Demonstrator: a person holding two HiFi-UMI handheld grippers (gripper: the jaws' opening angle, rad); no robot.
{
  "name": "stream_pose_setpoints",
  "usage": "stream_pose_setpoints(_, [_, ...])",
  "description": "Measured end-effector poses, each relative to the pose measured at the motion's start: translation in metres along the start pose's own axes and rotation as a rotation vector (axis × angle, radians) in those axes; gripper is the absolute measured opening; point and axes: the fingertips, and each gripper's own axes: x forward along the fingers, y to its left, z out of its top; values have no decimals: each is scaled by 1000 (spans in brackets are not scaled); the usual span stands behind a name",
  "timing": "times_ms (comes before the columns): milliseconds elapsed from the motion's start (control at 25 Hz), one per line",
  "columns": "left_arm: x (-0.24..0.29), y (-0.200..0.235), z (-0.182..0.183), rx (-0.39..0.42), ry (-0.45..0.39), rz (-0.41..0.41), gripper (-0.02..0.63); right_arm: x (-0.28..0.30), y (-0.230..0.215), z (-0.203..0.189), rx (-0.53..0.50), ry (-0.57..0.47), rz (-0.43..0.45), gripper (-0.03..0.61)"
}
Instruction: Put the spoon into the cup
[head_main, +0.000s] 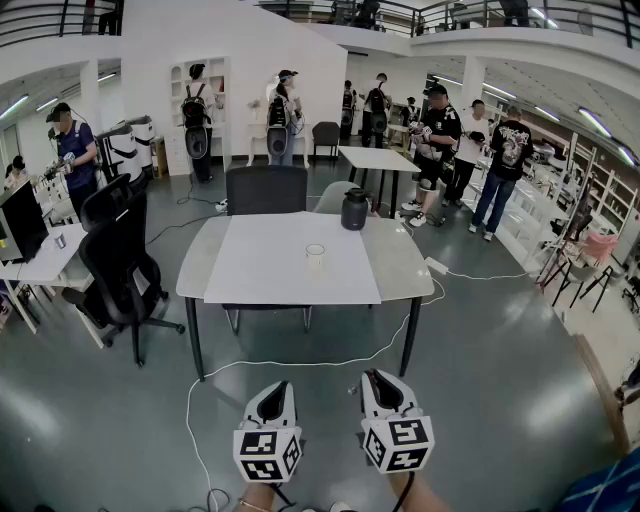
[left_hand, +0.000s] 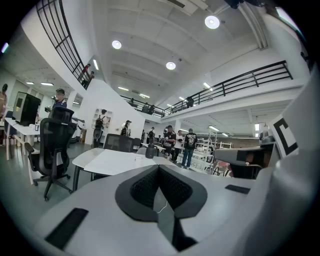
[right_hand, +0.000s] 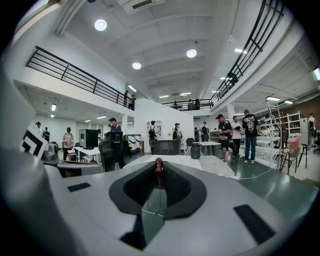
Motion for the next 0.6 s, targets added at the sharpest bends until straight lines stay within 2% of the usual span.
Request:
stream_pose_setpoints(120, [-1,1,2,1,-4,1,18,0,3,1,6,2,8,63])
stream_pose_setpoints(240, [0,3,3,1,-1,3,18,2,5,0,57,6,33,63])
stream_pose_setpoints(600, [13,9,-4,13,20,-10,18,17,-2,-10,78,26,11,63])
